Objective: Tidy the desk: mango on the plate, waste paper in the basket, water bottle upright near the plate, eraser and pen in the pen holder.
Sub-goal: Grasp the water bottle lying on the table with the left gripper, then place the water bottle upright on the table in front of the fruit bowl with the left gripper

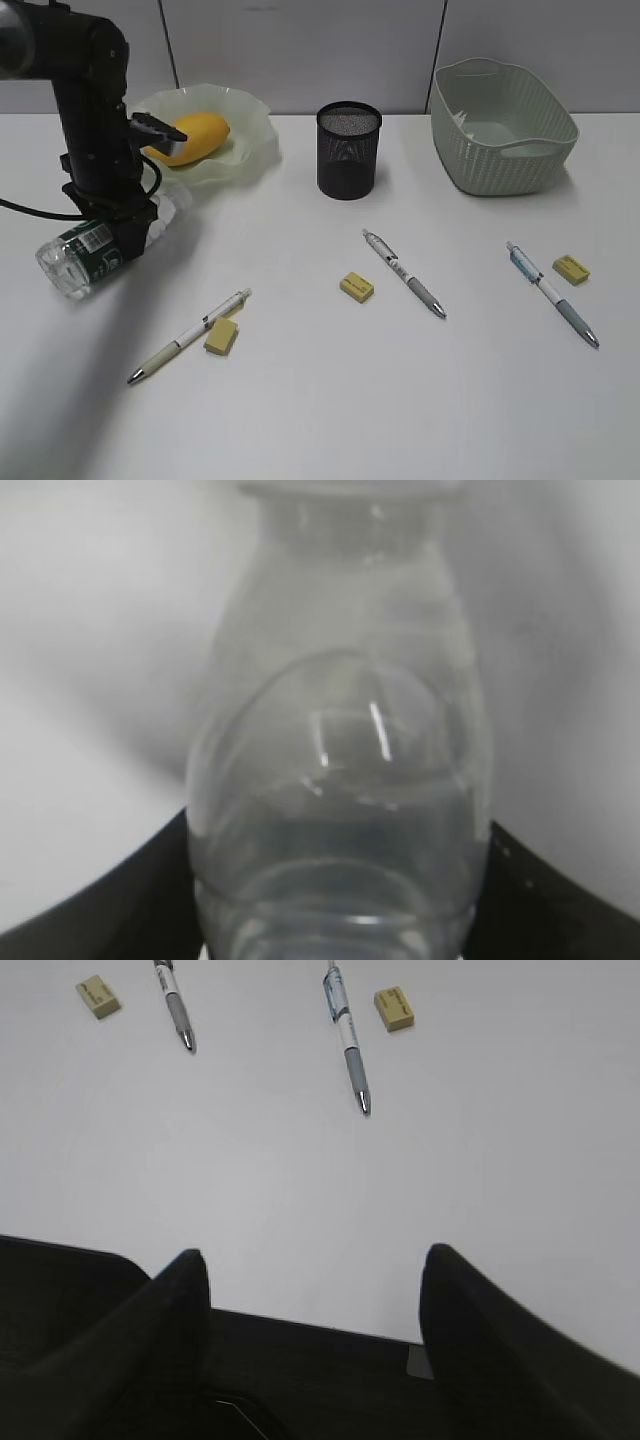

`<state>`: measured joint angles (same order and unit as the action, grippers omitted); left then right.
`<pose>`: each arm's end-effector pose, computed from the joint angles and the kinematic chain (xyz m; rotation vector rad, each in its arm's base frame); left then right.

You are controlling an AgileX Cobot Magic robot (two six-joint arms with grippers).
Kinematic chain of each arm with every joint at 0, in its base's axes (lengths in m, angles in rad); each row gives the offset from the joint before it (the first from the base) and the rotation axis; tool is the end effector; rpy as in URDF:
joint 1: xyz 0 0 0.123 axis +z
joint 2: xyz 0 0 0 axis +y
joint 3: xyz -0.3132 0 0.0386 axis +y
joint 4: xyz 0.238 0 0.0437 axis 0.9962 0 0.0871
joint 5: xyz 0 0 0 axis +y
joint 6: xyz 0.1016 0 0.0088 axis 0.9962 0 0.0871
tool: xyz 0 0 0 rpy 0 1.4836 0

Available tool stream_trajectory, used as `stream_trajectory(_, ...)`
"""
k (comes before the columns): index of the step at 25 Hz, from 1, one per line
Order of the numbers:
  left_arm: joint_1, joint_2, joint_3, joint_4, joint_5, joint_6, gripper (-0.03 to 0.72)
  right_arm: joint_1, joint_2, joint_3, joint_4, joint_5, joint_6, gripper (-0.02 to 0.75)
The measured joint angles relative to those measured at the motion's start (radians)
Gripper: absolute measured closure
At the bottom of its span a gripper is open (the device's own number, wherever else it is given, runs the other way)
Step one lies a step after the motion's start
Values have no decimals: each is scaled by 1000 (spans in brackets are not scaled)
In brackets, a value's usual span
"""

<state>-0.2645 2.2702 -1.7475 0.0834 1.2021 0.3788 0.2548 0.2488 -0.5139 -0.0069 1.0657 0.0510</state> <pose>0.4388 -0.1106 0.1554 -1.0175 -2.8949 -0.1118 0.0014 -0.0003 0.2753 -0.2335 2.2768 0.1508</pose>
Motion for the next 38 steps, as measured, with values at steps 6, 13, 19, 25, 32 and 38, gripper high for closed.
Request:
stream_trajectory(6, 0, -48, -1, -83, 3, -37, 191, 0, 0, 0, 0, 0, 0, 220)
stream_trajectory(13, 0, -225, 29, -181, 7, -50, 191, 0, 0, 0, 0, 0, 0, 220)
stream_trajectory(19, 7, -429, 189, -203, 11, -51, 191, 0, 0, 0, 0, 0, 0, 220)
stream_trajectory(25, 93, -715, 462, -323, -191, -51, 192, 0, 0, 0, 0, -1, 0, 220)
stream_trajectory(32, 120, -997, 827, -413, -661, -51, 192, 0, 0, 0, 1, -1, 0, 220)
stream_trajectory(38, 120, -1115, 1112, -616, -1183, -51, 192, 0, 0, 0, 1, -1, 0, 220)
